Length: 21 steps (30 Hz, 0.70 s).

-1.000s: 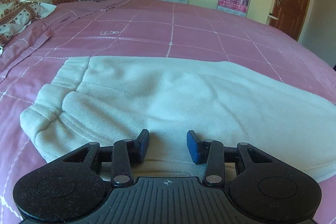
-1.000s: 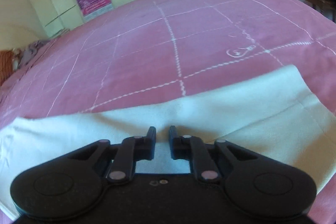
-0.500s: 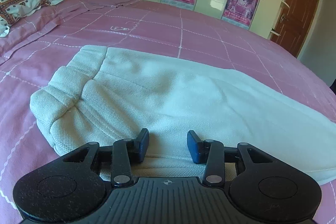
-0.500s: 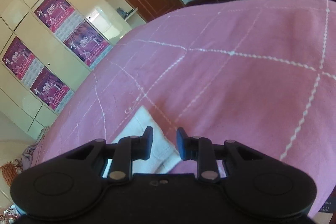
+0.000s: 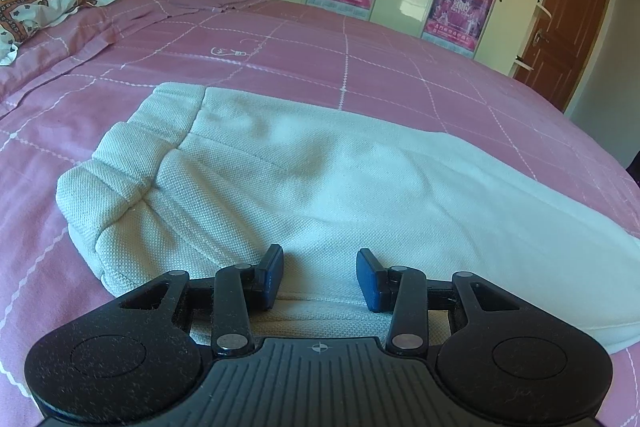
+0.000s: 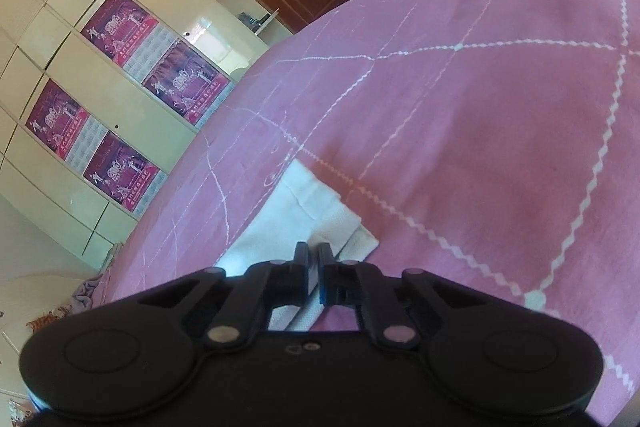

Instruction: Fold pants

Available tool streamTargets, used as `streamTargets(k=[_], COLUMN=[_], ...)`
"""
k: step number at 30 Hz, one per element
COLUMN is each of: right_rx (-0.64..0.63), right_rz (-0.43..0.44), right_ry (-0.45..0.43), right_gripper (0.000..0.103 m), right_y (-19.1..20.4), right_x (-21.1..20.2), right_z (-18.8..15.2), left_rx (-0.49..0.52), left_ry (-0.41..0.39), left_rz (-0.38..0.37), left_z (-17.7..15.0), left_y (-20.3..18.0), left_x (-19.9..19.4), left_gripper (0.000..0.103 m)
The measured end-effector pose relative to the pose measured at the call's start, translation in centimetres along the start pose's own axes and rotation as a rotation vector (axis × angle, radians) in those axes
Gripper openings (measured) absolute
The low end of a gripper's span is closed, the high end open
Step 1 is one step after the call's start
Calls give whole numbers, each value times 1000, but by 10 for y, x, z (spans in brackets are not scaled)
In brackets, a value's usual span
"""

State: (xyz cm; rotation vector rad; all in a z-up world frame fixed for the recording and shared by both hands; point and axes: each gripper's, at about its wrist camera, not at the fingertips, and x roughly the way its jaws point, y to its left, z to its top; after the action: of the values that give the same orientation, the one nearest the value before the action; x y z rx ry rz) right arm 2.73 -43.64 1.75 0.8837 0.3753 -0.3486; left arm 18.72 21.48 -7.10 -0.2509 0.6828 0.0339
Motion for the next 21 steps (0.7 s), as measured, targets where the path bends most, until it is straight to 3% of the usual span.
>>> streamTargets(k=[5,8,11,17,21], right_rx=[-79,-62,-25,27,-5], right_rz=[-37,-52,-26,-32,-63], right_ry=[28,46,34,49,61], right_gripper=[0,0,22,21,21], right_y=[13,8,6,-3,2], right_x=[23,29,15,11,21], right_z=[5,3,-2,-10,-11], left_rx=[-1,-1,0,-2,-3], left_ry=[0,0,0,0,-1], left_rz=[0,-1,-2,-5,-6], left_z=[0,0,0,-1,-1], left_y=[0,0,0,1,1], left_x=[0,0,0,2,2], left_gripper=[41,41,41,41,41])
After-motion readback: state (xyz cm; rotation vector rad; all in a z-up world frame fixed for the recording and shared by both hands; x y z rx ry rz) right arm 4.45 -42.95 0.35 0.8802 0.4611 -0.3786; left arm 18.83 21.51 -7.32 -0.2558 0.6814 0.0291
